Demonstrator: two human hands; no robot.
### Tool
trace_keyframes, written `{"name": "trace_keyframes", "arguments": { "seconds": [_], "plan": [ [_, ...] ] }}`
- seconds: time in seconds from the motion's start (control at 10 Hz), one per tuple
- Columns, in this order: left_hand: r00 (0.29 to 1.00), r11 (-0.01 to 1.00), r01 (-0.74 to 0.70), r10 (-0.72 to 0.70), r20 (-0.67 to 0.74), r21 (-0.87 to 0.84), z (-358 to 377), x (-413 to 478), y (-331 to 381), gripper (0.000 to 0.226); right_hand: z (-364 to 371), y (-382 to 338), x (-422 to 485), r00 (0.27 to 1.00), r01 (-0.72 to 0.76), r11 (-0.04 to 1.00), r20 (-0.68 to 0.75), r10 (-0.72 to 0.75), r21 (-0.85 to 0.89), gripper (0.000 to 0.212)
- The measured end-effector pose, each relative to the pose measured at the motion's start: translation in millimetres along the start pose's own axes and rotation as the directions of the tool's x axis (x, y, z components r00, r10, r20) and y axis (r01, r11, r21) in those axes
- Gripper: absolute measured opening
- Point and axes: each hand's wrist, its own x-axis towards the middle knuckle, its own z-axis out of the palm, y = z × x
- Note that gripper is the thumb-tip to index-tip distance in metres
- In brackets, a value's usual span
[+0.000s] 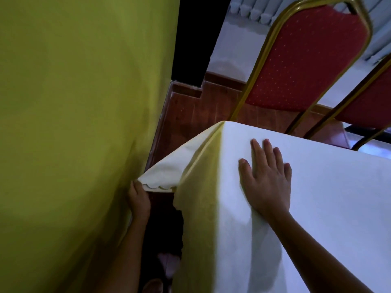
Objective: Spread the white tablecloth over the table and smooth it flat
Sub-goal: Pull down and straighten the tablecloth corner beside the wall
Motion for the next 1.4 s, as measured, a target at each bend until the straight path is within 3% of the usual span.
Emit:
{"name": "trace_keyframes", "arguments": {
  "seconds": [0.1,0.2,0.3,0.4,0.5,0.6,0.7,0.8,0.9,1.0,1.1,1.2,1.3,1.4],
  "plan": [
    [0.995,0.976,-0.099,0.103,-0.011,0.194,-10,4,-17,0.027,1,0,1,1.000,0.002,1.000,-0.005,-0.002,-0.002,0.066],
    [0.977,0.817,-0.115,-0.011,0.214,0.566,-9,23,-43,0.016,2,1,0,1.000,0.008,1.000,-0.009,-0.008,-0.005,0.066],
    [0.975,0.748,-0.093,-0.065,0.212,0.657,11,25,-22,0.030,2,2,0,1.000,0.009,1.000,-0.005,-0.009,0.001,0.066],
    [0.981,0.892,-0.177,0.124,0.152,0.415,39,9,28,0.041,3,2,0,1.000,0.010,1.000,-0.007,-0.010,0.001,0.066],
    [0.725,0.742,-0.667,0.628,0.284,0.062,64,-20,71,0.019,4,1,0,1.000,0.006,1.000,-0.007,-0.006,-0.001,0.066],
    [0.517,0.607,-0.794,0.648,0.559,0.031,90,-26,106,0.024,4,0,0,1.000,0.004,1.000,-0.017,-0.004,0.002,0.066],
    [0.449,0.604,-0.793,0.485,0.750,0.083,107,-16,133,0.051,5,0,0,1.000,0.003,1.000,-0.020,-0.003,0.004,0.066],
    [0.303,0.493,-0.861,0.296,0.906,0.127,108,-5,134,0.039,7,2,1,1.000,0.006,1.000,-0.024,-0.006,-0.007,0.065],
    [0.305,0.523,-0.838,0.216,0.928,0.154,93,0,100,0.026,8,3,2,1.000,0.008,1.000,-0.014,-0.008,-0.015,0.066],
    [0.400,0.424,-0.820,-0.054,0.915,0.384,69,4,43,0.024,7,2,1,1.000,0.006,1.000,-0.015,-0.006,-0.008,0.067],
    [0.678,0.550,-0.599,-0.039,0.734,0.582,49,-12,19,0.022,5,0,2,1.000,0.006,1.000,-0.009,-0.006,-0.008,0.066],
    [0.890,0.829,-0.441,0.353,0.289,0.344,46,-43,64,0.027,4,2,3,0.999,0.030,1.000,0.027,-0.030,0.007,0.060],
    [0.756,0.910,-0.409,0.377,0.535,-0.064,56,-95,149,0.043,-5,11,1,0.990,0.095,0.989,0.097,-0.106,0.114,0.053],
    [0.520,0.713,-0.680,0.303,0.799,0.172,70,-138,176,0.056,-13,21,-10,0.977,0.125,0.987,0.162,-0.141,0.104,0.053]
  ]
}}
